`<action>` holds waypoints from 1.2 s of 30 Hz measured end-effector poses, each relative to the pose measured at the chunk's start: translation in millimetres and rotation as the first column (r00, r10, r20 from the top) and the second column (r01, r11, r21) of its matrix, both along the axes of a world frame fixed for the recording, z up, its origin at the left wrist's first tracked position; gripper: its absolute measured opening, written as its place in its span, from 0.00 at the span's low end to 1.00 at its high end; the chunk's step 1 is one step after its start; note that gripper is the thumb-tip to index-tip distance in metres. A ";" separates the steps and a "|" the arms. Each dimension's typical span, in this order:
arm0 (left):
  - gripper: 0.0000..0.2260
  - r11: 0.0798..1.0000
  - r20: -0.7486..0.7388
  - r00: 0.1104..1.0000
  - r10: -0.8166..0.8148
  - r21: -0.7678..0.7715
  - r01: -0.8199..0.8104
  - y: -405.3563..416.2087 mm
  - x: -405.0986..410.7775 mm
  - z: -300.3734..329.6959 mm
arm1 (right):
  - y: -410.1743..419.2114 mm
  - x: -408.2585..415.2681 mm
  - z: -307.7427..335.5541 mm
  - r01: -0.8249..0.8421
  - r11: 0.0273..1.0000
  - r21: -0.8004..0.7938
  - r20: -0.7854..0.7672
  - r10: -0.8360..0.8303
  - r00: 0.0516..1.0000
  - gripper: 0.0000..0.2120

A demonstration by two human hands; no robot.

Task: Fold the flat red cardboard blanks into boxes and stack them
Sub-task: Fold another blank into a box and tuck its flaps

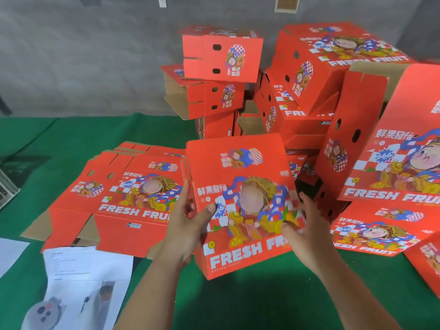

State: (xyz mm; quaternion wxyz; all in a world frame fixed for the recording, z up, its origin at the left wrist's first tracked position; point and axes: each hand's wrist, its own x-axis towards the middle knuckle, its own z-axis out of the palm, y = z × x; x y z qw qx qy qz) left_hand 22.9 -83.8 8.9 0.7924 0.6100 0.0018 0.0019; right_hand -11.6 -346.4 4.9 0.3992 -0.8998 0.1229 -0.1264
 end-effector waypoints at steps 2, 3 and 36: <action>0.38 0.937 0.103 0.993 -0.054 0.349 0.015 -2.5 1.5 -10.9 | 6.7 2.0 -8.2 -0.055 0.996 0.077 -0.039 0.058 0.998 0.41; 0.39 0.859 0.142 0.984 -0.108 0.512 0.021 -5.2 2.3 -16.8 | 11.1 4.1 -12.0 -0.075 0.987 0.140 -0.049 0.083 0.995 0.41; 0.42 0.528 -0.310 0.791 -0.528 0.609 0.592 -107.4 66.6 -63.1 | -0.6 114.5 -73.2 0.135 0.903 0.408 -0.169 -0.070 0.983 0.60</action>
